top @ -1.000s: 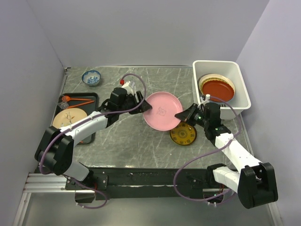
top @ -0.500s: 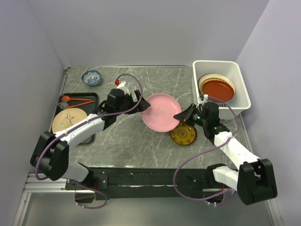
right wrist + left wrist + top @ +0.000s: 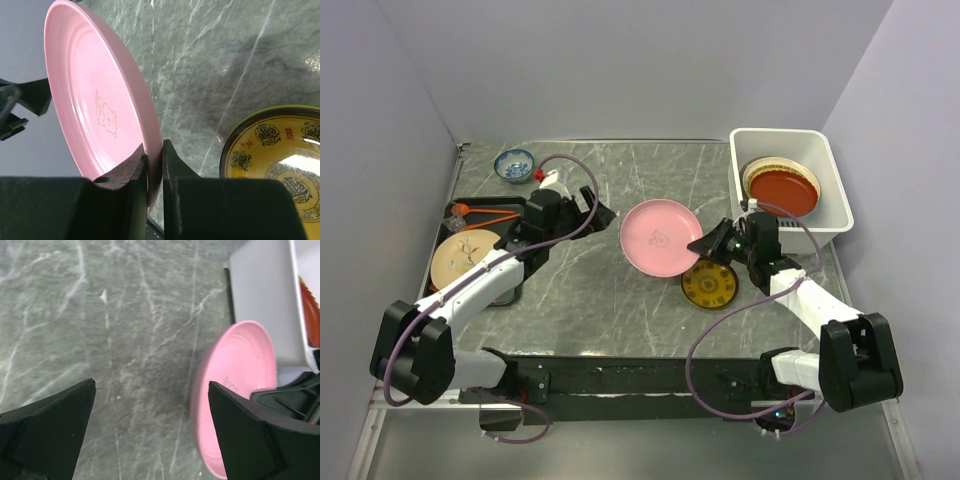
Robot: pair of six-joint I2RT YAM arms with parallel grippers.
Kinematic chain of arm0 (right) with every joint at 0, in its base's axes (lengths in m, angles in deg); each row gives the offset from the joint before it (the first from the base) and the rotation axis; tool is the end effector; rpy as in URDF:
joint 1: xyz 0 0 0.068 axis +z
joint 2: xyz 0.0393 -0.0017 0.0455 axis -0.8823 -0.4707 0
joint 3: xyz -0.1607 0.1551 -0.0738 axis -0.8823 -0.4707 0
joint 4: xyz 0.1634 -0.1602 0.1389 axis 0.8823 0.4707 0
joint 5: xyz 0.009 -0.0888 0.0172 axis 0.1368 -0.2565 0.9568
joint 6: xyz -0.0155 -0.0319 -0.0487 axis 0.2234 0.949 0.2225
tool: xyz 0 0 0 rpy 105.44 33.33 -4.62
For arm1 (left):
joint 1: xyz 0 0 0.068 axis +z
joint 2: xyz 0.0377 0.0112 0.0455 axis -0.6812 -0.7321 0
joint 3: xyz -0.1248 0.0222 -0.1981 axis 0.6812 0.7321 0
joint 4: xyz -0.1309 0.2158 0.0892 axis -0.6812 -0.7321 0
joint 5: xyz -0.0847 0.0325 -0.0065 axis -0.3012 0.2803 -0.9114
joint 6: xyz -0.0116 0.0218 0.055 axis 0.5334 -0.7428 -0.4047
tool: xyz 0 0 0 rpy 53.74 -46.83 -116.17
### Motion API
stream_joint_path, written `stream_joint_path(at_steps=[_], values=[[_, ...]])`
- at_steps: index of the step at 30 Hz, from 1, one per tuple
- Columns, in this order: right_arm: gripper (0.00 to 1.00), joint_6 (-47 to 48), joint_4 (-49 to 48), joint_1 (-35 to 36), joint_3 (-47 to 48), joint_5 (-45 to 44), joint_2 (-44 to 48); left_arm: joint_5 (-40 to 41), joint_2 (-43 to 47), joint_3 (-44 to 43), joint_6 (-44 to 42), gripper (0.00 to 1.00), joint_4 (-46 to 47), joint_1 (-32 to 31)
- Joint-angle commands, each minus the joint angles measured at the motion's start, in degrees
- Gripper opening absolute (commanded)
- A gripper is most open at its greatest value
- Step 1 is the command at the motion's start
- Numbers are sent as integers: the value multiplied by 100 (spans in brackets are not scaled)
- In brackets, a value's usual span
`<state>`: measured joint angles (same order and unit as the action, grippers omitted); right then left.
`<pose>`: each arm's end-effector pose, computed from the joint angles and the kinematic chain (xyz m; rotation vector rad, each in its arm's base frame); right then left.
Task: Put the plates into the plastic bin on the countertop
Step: Place the plate in the plastic bin.
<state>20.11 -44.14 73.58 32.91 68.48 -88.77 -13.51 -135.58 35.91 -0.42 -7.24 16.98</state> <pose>0.2684 0.0770 0.1674 0.3434 2.1787 1.1128 0.2866 -0.1422 0.2309 -0.2395 2.0509 -0.8036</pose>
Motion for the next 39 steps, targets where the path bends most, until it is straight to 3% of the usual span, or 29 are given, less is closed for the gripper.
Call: stream_joint_path(at_steps=[1, 11, 18, 39], values=[[0, 60, -166, 29, 409, -150, 186, 30, 125, 210, 137, 99, 244, 126], [0, 174, 458, -32, 761, -801, 722, -268, -367, 316, 295, 99, 525, 187], [0, 253, 678, -383, 1077, -784, 740, -339, -447, 465, 296, 99, 596, 187], [0, 95, 485, -2431, 1464, -20, 529, -981, -825, 483, 410, 99, 921, 187]])
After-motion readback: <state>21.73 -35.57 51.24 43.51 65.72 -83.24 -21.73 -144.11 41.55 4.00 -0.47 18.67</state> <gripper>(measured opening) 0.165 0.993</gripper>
